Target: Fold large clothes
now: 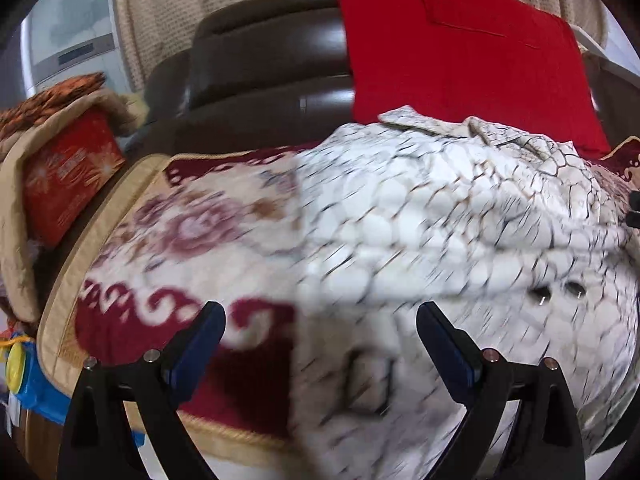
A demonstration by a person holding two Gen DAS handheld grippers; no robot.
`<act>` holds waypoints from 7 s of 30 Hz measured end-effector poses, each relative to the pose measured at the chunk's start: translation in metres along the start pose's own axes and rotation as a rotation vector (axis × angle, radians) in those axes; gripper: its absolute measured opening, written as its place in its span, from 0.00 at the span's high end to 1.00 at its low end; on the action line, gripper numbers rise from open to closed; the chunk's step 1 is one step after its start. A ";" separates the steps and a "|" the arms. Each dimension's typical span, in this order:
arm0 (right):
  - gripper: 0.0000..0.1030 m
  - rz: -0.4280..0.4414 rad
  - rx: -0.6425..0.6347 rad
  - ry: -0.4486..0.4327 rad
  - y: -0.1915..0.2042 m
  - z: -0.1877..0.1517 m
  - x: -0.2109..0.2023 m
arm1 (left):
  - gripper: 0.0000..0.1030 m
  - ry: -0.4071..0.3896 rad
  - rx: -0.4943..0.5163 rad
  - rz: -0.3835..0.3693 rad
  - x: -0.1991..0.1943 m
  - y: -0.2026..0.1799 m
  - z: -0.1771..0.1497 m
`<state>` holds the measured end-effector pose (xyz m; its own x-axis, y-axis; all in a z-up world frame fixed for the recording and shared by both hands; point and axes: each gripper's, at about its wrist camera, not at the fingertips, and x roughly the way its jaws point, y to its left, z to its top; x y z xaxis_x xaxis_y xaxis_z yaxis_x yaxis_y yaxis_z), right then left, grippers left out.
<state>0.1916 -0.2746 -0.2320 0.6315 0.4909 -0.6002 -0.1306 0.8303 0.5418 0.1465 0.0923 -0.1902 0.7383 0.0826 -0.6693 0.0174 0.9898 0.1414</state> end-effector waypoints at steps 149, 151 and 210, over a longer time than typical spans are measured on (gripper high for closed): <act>0.32 0.400 0.683 -0.210 -0.153 0.037 -0.015 | 0.73 0.109 -1.095 -0.962 0.142 0.140 0.025; 0.30 0.405 0.672 -0.191 -0.145 0.040 -0.014 | 0.62 0.083 -1.090 -0.983 0.138 0.140 0.027; 0.22 0.515 0.521 -0.280 -0.094 0.111 0.028 | 0.06 -0.173 -0.919 -0.991 0.115 0.123 0.081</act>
<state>0.3068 -0.3683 -0.2344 0.7673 0.6380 -0.0652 -0.1272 0.2511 0.9596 0.2877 0.2145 -0.1909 0.7540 -0.6498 -0.0961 0.1842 0.3496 -0.9186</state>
